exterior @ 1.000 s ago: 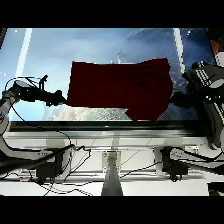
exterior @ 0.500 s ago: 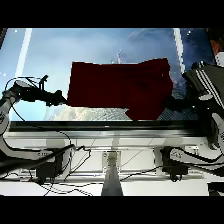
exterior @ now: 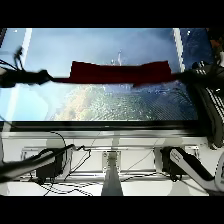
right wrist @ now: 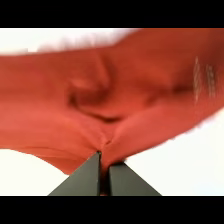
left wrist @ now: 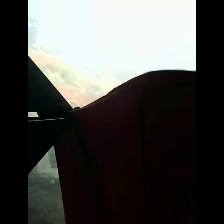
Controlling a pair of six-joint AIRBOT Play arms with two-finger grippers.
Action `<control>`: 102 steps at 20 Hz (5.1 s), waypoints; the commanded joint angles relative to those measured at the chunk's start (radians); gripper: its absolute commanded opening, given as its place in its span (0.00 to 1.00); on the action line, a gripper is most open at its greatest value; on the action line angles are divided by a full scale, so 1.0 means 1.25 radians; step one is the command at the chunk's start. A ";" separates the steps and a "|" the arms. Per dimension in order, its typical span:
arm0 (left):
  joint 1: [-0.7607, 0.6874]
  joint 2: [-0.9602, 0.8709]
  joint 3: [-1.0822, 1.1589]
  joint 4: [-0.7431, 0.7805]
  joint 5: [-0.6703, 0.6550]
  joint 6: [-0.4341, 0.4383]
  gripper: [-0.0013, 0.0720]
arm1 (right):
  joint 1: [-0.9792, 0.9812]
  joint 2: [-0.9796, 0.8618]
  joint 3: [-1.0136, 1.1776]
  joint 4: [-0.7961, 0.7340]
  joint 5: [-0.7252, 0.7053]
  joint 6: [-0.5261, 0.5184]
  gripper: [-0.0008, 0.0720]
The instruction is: Fold the clothes and pants, and hang the long-sleeved shirts on hangers.
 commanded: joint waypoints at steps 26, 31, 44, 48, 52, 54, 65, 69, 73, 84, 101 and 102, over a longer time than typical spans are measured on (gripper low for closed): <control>-0.158 -0.206 0.118 0.186 0.486 -0.001 0.04 | 0.241 -0.376 0.330 -0.099 -0.126 0.189 0.03; -0.180 -0.302 0.118 0.186 0.572 -0.001 0.04 | 0.241 -0.531 0.330 -0.118 -0.238 0.189 0.03; -0.163 -0.311 0.117 0.374 0.195 -0.009 0.13 | 0.241 -0.544 0.330 -0.421 0.179 0.321 0.28; -0.165 -0.300 0.122 0.371 0.198 -0.016 0.97 | 0.239 -0.535 0.335 -0.428 0.146 0.331 0.82; -0.135 -0.196 0.129 0.413 0.145 -0.031 0.71 | 0.201 -0.457 0.317 -0.533 0.219 0.335 0.62; -0.084 -0.154 0.124 0.406 0.108 -0.046 0.71 | 0.160 -0.374 0.228 -0.510 0.238 0.338 0.62; 0.148 -0.045 -0.367 0.146 0.051 0.018 0.71 | 0.123 0.107 -0.500 -0.278 0.021 0.359 0.62; 0.148 -0.053 -0.375 0.096 0.077 0.048 0.71 | 0.123 0.107 -0.500 -0.279 -0.024 0.359 0.62; 0.148 -0.053 -0.378 0.111 0.074 0.050 0.63 | 0.123 0.106 -0.500 -0.279 -0.034 0.359 0.62; 0.093 -0.130 -0.378 0.107 0.076 0.072 0.04 | 0.123 0.105 -0.507 -0.278 0.071 0.360 0.62; 0.085 -0.122 -0.286 0.050 0.015 0.102 0.04 | 0.206 -0.042 -0.511 -0.083 -0.099 0.270 0.03; 0.077 -0.110 -0.261 0.050 0.009 0.102 0.04 | 0.206 -0.042 -0.472 -0.077 -0.059 0.267 0.03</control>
